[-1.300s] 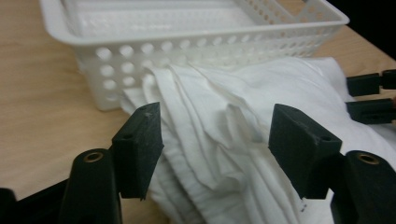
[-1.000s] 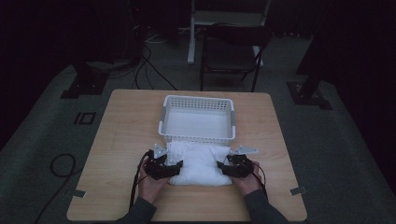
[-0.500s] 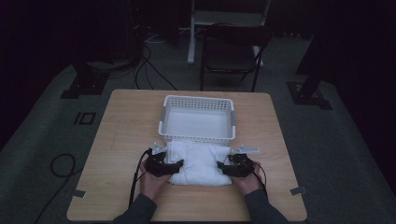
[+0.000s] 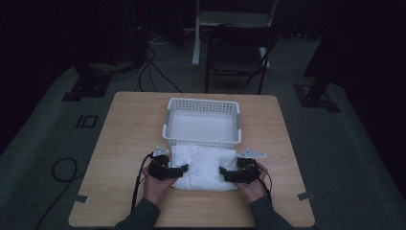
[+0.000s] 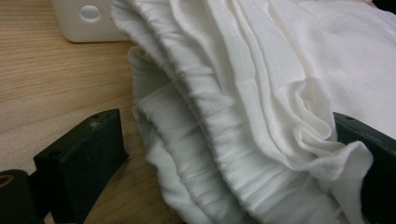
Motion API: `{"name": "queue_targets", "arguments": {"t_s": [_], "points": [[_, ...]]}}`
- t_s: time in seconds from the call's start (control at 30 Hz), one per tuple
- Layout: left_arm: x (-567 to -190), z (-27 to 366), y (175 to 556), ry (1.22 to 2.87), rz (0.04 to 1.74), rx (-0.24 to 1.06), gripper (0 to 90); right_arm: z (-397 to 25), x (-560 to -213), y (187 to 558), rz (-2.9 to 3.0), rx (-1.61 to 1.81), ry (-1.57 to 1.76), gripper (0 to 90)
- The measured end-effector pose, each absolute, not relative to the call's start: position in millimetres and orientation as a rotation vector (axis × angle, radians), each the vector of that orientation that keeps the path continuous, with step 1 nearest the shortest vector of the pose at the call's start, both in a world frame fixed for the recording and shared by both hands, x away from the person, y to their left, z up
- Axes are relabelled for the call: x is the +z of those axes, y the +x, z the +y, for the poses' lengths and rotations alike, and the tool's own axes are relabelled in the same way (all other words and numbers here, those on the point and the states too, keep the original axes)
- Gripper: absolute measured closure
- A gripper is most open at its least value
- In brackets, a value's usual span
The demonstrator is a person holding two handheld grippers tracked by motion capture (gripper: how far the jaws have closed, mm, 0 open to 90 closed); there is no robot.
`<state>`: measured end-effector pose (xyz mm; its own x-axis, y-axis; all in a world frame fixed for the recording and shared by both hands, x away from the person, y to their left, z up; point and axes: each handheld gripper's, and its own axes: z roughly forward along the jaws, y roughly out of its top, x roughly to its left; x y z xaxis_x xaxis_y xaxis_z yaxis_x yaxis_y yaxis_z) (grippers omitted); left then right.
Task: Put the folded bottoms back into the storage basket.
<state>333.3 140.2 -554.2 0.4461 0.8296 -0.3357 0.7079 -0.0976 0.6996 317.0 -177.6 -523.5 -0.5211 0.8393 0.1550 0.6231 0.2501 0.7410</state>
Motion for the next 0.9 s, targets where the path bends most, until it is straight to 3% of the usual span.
{"name": "queue_targets", "arguments": {"t_s": [0.4,0.7,0.9], "points": [[-553.6,137.1,334.1,1.874,1.273,0.159,4.0,-189.5,-548.3,331.2,2.307,1.222,1.581,11.8],[-552.5,138.3,334.7,1.872,1.241,0.076,16.5,-193.1,-551.9,333.1,2.33,1.385,1.634,31.6],[-550.0,136.9,331.5,1.856,1.243,0.036,34.1,-195.1,-554.9,336.8,2.342,1.46,1.698,44.0]]}}
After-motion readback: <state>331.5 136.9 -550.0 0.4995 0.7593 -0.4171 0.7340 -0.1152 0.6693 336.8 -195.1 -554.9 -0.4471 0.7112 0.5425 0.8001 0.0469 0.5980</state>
